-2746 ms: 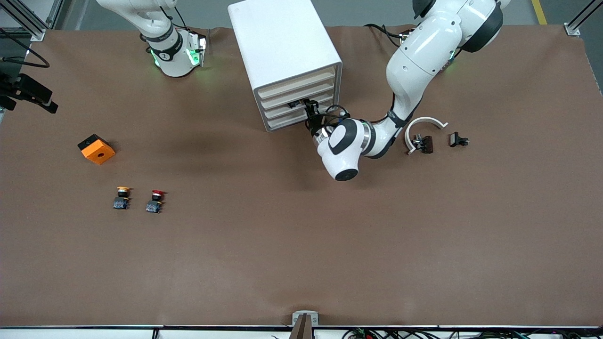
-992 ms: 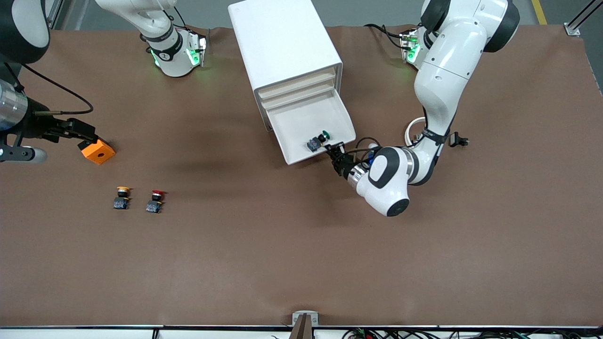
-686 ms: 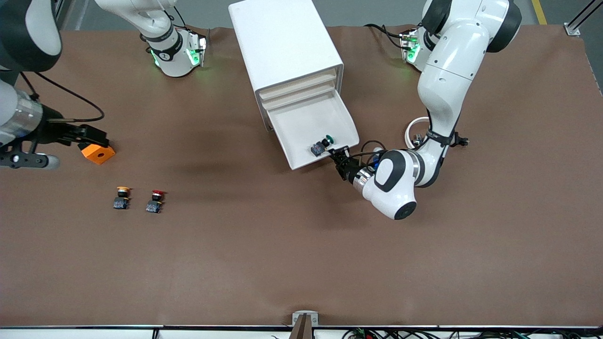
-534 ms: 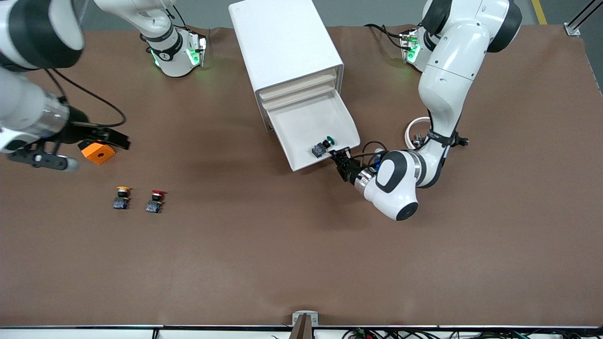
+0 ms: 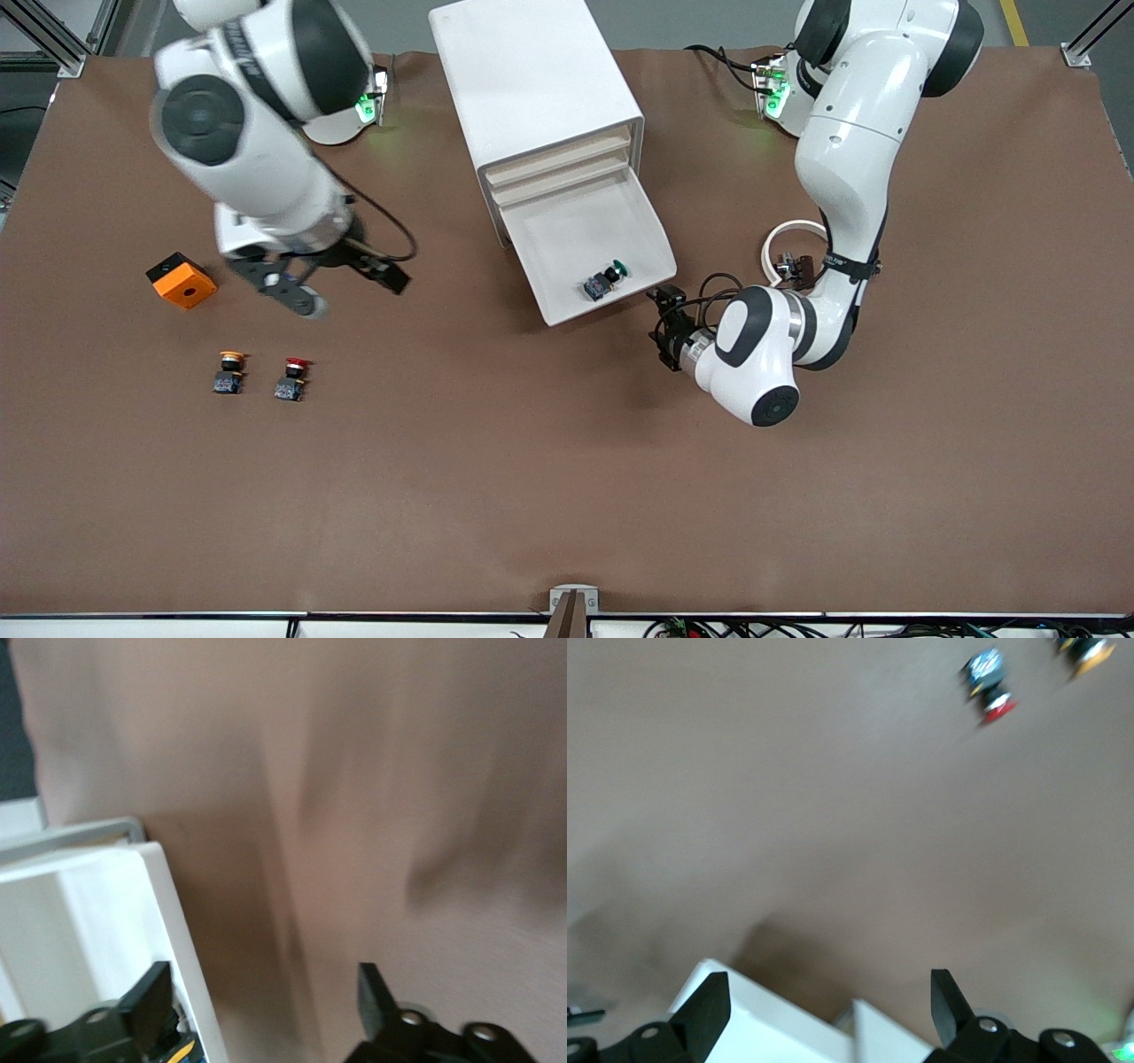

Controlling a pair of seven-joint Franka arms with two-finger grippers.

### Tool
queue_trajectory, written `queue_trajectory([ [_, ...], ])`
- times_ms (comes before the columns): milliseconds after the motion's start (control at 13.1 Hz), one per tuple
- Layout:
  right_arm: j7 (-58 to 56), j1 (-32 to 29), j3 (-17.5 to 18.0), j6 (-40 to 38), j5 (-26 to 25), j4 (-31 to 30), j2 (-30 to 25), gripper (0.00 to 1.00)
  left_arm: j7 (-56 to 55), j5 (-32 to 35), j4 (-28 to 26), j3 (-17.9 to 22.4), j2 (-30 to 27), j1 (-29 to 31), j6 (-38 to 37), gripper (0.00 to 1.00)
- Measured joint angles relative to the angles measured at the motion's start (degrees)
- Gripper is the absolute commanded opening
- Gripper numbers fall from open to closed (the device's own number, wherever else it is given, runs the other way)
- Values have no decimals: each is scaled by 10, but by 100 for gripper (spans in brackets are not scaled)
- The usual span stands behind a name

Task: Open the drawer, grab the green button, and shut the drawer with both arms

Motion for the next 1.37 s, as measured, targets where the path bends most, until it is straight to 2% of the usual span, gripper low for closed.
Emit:
queue_trajectory([
  [229,108,77,0,56,-2,0,53,100,0,44,13,1,-28,-8,0,100],
  [458,180,111,-1,114,-2,6,107,100,17,78,23,21,-68,-4,0,100],
  [686,235,141,-1,129,-2,58,179,100,89,171,25,28,-128,0,-1,100],
  [839,251,159,-1,135,-1,100,229,100,185,212,25,28,-167,0,-2,100],
  [992,255,168,-1,162,-1,119,262,100,337,228,24,30,-200,10,-6,100],
  [1220,257,176,-1,173,-1,125,282,100,557,241,19,32,-230,60,-8,100],
  [1373,277,186,-1,184,-1,128,289,100,651,258,17,32,-236,80,-8,100],
])
